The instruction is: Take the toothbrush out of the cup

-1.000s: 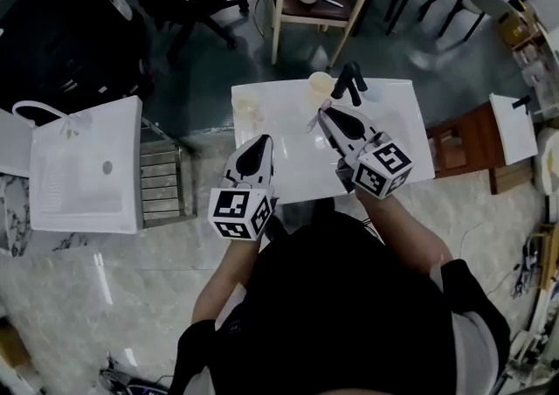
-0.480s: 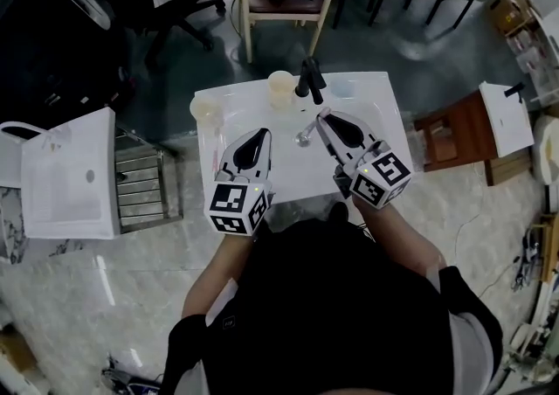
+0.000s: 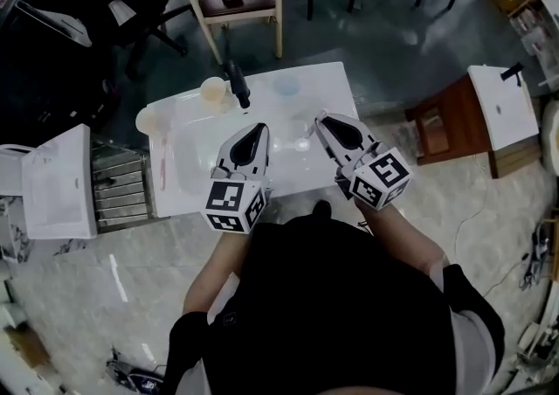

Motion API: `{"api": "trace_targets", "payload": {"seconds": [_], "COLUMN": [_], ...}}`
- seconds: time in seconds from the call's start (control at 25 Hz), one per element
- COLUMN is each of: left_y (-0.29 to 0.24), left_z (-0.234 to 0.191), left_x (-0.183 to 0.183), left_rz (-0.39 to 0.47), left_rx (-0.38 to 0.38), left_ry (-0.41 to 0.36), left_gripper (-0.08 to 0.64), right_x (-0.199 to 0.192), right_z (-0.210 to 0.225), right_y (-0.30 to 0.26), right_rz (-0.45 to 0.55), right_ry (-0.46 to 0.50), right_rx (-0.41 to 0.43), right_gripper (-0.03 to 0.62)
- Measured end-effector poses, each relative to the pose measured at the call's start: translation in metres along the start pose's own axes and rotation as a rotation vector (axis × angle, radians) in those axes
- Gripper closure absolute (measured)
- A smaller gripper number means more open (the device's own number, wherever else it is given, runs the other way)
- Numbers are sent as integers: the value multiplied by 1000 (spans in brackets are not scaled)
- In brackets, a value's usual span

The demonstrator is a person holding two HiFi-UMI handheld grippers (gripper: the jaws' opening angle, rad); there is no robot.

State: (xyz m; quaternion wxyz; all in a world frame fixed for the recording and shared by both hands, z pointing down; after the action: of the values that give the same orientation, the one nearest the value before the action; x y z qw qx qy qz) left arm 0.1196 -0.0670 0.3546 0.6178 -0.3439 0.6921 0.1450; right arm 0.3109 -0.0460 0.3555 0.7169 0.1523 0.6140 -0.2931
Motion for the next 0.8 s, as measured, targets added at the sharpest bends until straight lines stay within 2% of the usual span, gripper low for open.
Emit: {"api": "trace_targets", "payload": {"seconds": [0.16,0.32,0.6,0.8], "left_y": [-26,-34,-50,-74], "left_z": [43,62,41,35], "left_x": [-6,-12,-10,-29], "left_rz": [-15,-42,-42,-82], "left_rx": [10,-6,-34,-68], "left_ry": [24,10,-26,20], "left_gripper": [543,543,543,543], "right_x": [-12,-26,-41,-57], "right_z": [39,56,72,86], "right_y": [40,58,62,75], "right_rz": [-47,-79,-127,-181], "right_ry": [-36,-75,-132,-148], "right_rx": [6,-11,-92,-164], "right_gripper": [549,549,549,549]}}
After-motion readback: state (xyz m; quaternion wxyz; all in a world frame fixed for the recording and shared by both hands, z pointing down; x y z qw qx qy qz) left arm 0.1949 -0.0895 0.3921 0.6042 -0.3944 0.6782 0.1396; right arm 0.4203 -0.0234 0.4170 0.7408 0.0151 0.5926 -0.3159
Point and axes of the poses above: the fingertips, and each gripper's own axes: y backward along the fingers, z to its right, x out of its top, the point moved 7 cm from there along y, backward along the fingers, and after that the axes turned 1 degree about y, right-handed, at the moved point
